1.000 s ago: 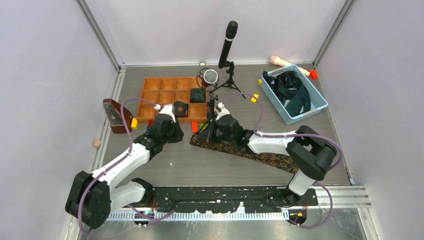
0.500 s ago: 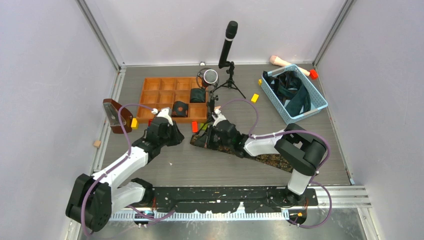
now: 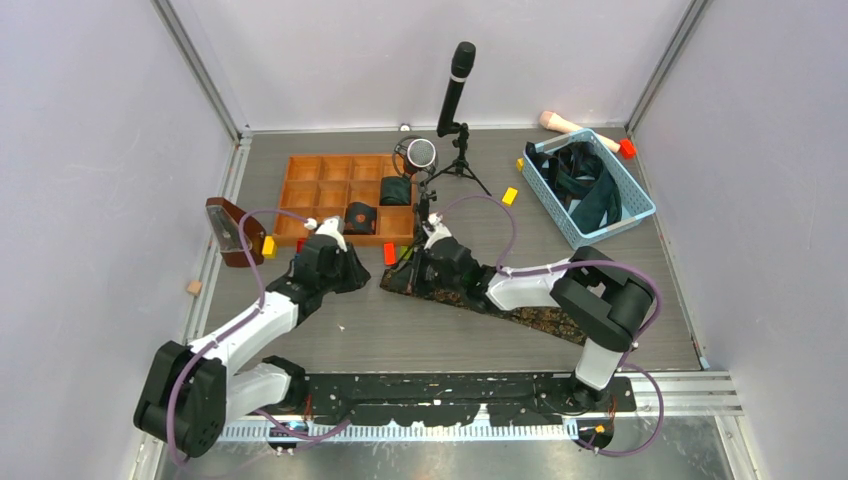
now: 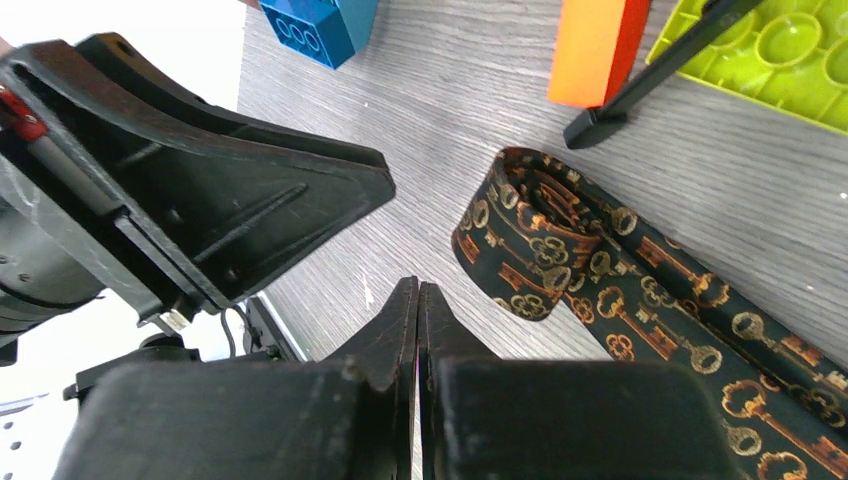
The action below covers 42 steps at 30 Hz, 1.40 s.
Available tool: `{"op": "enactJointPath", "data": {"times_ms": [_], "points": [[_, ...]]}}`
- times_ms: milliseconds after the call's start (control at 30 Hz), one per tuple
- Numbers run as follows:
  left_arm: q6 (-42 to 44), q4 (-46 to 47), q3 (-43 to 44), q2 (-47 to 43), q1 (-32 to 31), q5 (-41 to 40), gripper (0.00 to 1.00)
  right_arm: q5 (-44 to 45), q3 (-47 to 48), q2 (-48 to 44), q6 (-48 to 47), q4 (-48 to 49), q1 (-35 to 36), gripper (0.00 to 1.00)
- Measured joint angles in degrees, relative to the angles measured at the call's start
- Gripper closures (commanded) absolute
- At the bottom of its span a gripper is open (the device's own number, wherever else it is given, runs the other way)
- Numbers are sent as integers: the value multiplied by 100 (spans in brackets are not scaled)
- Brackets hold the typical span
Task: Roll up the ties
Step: Roll the tie at the center of the board.
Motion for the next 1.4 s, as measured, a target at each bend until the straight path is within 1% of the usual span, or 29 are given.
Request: {"op": "enactJointPath", "data": {"times_ms": [233,467,633,933,1067,1133,1200,1400], "points": [[11,109,0,173,11,90,75,55,149,0,-20,-122,0,100],[24,131,2,240,11,105,74,551,463,2,-2,-501,0,100],[57,155,2,267,11,131,73,695,621,114,37,-568,-4,100],[129,160,44,507,20,236,61,861,640,363,297,-828,-4,100],[125,219,44,529,20,254,46,925,616,363,400,-852,-7,100],[116,269,44,551,20,280,41,944,588,363,426,-855,-7,100],[101,358,46,599,20,363,39,968,546,363,474,-863,-7,100],[68,656,72,855,20,780,39,1054,411,363,566,-885,-7,100]]}}
